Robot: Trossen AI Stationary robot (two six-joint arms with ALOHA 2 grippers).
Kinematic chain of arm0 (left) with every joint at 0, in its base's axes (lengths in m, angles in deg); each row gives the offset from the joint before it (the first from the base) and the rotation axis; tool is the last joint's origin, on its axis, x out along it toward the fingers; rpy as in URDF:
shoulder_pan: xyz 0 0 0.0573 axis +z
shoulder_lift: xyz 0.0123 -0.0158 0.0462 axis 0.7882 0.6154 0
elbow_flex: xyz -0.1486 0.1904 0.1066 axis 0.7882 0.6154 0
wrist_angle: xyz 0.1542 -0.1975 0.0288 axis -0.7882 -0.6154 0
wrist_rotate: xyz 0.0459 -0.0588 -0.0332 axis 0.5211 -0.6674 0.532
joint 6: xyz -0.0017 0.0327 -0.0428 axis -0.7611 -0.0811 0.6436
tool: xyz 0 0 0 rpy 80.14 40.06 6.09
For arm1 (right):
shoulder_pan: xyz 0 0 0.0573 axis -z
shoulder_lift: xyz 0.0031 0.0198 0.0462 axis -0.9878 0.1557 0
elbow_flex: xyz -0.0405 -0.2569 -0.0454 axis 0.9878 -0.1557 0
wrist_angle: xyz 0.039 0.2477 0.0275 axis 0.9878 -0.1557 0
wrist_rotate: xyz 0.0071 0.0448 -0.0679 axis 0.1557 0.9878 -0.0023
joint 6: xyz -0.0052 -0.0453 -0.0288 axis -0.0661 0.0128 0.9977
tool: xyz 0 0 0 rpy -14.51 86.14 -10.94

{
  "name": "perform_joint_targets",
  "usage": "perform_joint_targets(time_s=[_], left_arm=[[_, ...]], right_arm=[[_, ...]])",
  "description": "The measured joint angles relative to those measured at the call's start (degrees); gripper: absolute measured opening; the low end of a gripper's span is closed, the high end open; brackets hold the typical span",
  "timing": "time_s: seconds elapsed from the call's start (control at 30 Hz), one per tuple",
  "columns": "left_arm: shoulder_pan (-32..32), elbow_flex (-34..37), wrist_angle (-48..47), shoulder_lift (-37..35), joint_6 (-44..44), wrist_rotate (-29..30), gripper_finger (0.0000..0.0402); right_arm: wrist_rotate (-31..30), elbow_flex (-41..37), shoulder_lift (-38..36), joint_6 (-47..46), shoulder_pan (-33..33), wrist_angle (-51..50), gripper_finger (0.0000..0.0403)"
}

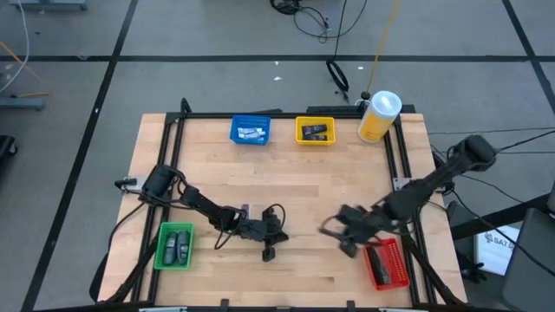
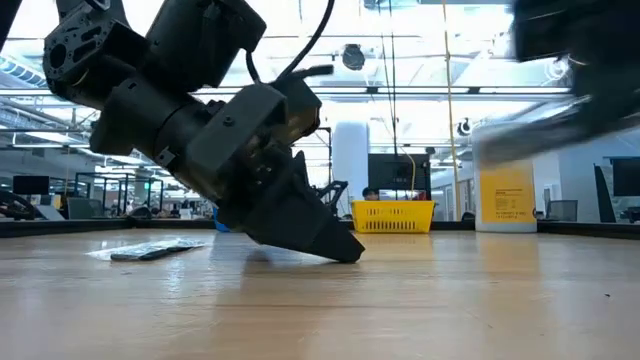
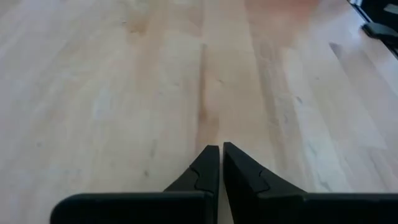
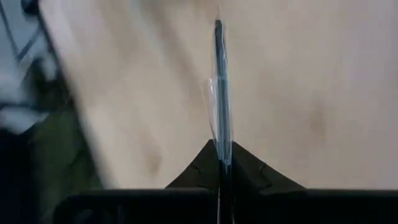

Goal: Pick & Place Travel size toiletries
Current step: Put the black hair comb into the red bin

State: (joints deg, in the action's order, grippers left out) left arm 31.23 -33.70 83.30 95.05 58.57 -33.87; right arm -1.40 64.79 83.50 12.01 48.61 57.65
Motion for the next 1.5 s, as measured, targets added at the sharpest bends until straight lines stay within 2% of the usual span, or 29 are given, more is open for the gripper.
perform_joint_targets(time_s=[0.1,0.2,0.33,0.43,0.5,0.7,0.83,1.03,1.23,1.37,1.43,1.5], left_arm=[[-0.7,0.0,0.0,0.0,-1.8,0.1,0.0021],[-0.9,0.0,0.4,0.0,-2.7,0.3,0.0021],[-0.8,0.1,0.5,0.0,-4.6,0.3,0.0021],[-0.8,0.1,0.9,0.0,-5.0,0.2,0.0021],[-0.7,0.1,1.2,0.0,-4.9,0.2,0.0021],[-0.7,0.1,1.5,0.0,-4.8,0.2,0.0021],[-0.7,0.1,1.7,0.0,-4.8,-0.1,0.0021],[-0.7,0.1,1.8,0.1,-4.8,-0.2,0.0021],[-0.7,0.1,1.9,0.1,-3.3,-1.1,0.0021],[-0.7,0.1,2.0,0.1,-3.1,-2.9,0.0021],[-0.9,0.1,2.1,0.1,-3.5,-4.1,0.0021],[-1.6,0.1,2.5,-0.4,-5.6,-5.0,0.0021]], right_arm=[[10.3,1.8,-5.3,-16.0,-4.8,-9.4,0.0005],[18.7,2.7,-9.0,-35.2,-11.2,-13.1,0.0004],[20.5,3.5,-11.4,-57.9,-20.3,-13.0,0.0005],[20.5,3.5,-10.9,-69.3,-25.7,-13.7,0.0005],[19.4,3.5,-10.1,-70.1,-27.2,-14.7,0.0006],[10.2,3.5,-8.6,-69.0,-26.5,-21.3,0.0009],[9.5,3.5,-8.6,-69.0,-26.1,-24.3,0.0024],[6.4,3.5,-8.6,-67.6,-26.2,-21.9,0.0082],[7.2,3.5,-9.1,-65.7,-26.2,-19.5,0.0163],[8.3,3.5,-10.5,-65.4,-26.2,-15.5,0.0192],[5.4,3.5,-11.6,-62.8,-26.2,-12.2,0.0196],[-2.2,3.5,-12.0,-56.6,-25.6,-8.1,0.0198]])
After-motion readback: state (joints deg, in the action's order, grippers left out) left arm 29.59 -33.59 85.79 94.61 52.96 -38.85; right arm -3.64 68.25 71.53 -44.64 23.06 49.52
